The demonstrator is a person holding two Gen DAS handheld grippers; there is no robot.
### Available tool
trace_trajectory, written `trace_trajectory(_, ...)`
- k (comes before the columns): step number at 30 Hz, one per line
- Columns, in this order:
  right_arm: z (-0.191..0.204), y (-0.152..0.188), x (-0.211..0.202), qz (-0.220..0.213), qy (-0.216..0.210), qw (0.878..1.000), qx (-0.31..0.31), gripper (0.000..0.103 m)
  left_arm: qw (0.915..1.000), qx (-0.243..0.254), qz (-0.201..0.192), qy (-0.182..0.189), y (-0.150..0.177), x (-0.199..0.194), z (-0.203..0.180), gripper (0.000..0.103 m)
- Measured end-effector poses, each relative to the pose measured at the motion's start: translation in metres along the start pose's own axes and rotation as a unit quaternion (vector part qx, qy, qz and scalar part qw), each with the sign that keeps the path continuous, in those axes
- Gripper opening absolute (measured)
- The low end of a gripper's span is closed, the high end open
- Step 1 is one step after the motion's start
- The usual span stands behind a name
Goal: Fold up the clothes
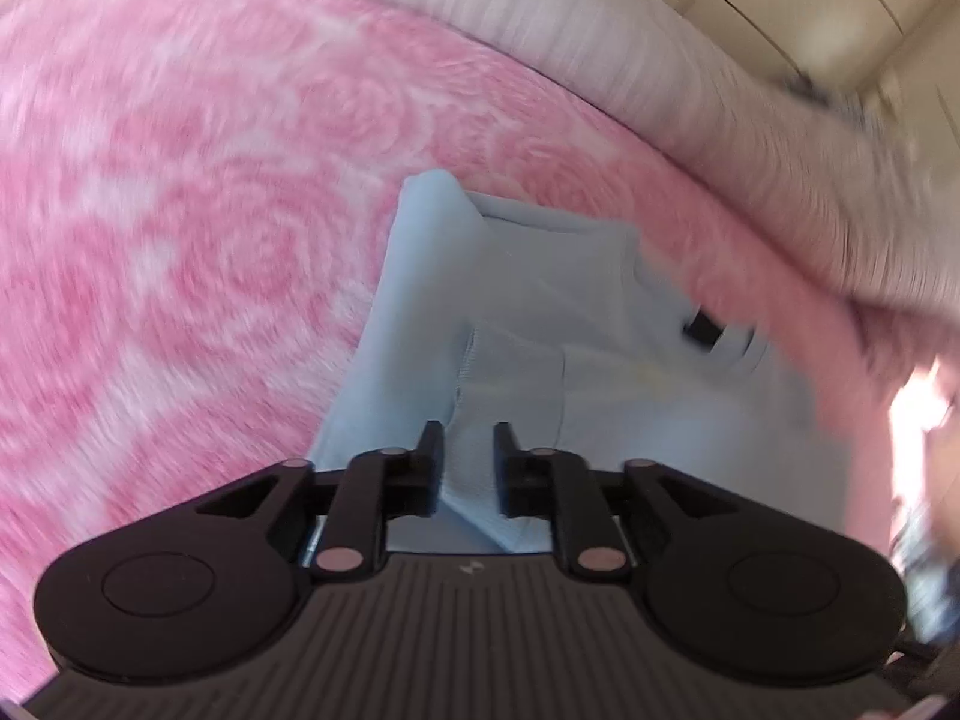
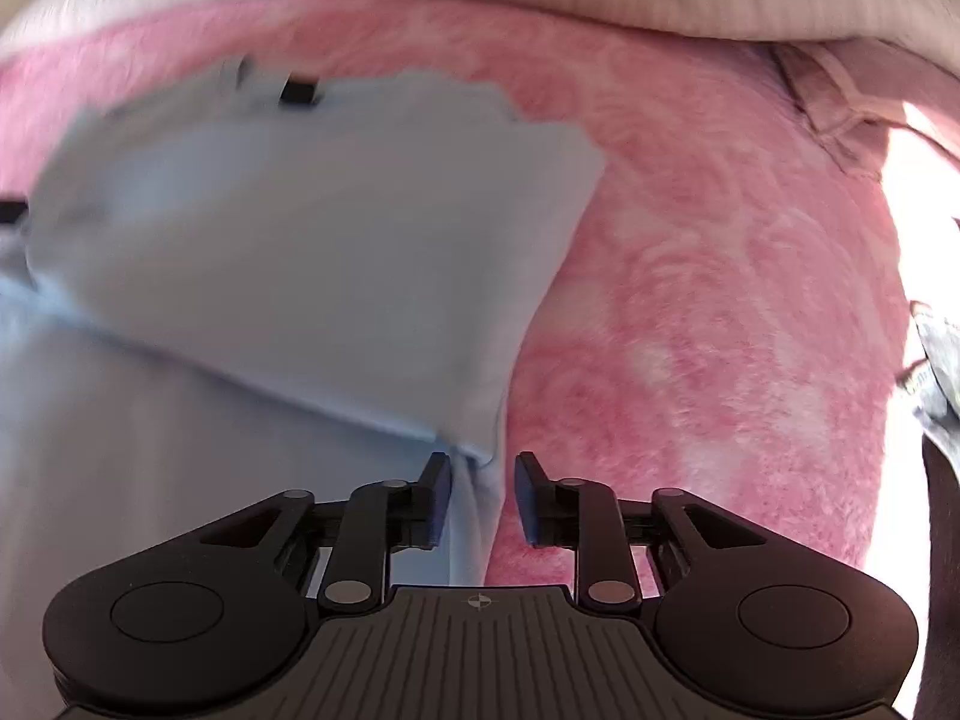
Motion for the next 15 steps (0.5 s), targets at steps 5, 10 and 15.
trace_trajectory(5, -0.016, -0.01, -0.008, -0.022, -0.022, 0.998, 0.06, 0.033, 0.9966, -0.068, 0.029, 0.036, -0.015, 0.023, 0.01, 0.021)
trace_trajectory(10, -0.022, -0.018, -0.003, -0.02, -0.021, 0.996, 0.078, 0.033, 0.9907, 0.097, -0.094, -0.015, -0.007, -0.013, -0.034, 0.003)
trace_trajectory(15, -0.027, -0.023, 0.005, -0.014, -0.032, 0.995, 0.09, 0.033, 0.9715, 0.18, -0.019, -0.153, 0.004, 0.023, -0.032, 0.003)
Point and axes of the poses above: each gripper's, at about its wrist camera, not at the fingertips, and x roughly the way its jaws point, z to its left, y to its underside, the point moved 2 cm from there along x, roughly the way its jaws point, and after that the axes turned 14 degrees about z, right-handed, at the moved point
